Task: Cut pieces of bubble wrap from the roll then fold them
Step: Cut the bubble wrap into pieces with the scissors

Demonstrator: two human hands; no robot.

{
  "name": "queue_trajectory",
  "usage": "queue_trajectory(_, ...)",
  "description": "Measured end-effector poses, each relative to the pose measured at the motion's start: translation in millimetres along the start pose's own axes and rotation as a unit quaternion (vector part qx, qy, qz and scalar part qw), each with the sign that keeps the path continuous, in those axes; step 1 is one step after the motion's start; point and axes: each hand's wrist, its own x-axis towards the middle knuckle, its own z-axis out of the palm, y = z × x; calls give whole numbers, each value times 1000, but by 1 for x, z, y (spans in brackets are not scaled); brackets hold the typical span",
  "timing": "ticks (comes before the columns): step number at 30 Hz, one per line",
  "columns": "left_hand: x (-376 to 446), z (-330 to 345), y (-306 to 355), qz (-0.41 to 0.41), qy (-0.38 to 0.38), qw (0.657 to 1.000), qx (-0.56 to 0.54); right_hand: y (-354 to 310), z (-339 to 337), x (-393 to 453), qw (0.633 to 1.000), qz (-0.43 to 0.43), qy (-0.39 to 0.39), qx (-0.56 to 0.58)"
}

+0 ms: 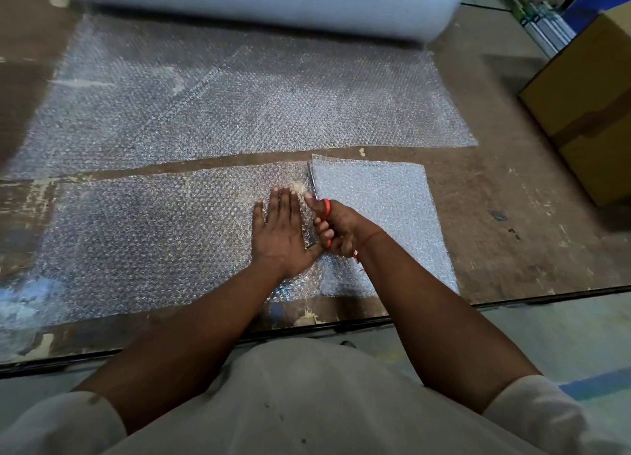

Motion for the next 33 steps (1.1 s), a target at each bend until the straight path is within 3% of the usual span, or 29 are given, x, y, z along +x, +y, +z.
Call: queue_trajectory(33, -3, 0, -1, 6, 19, 999, -33, -56, -6, 22, 999, 17, -19, -33)
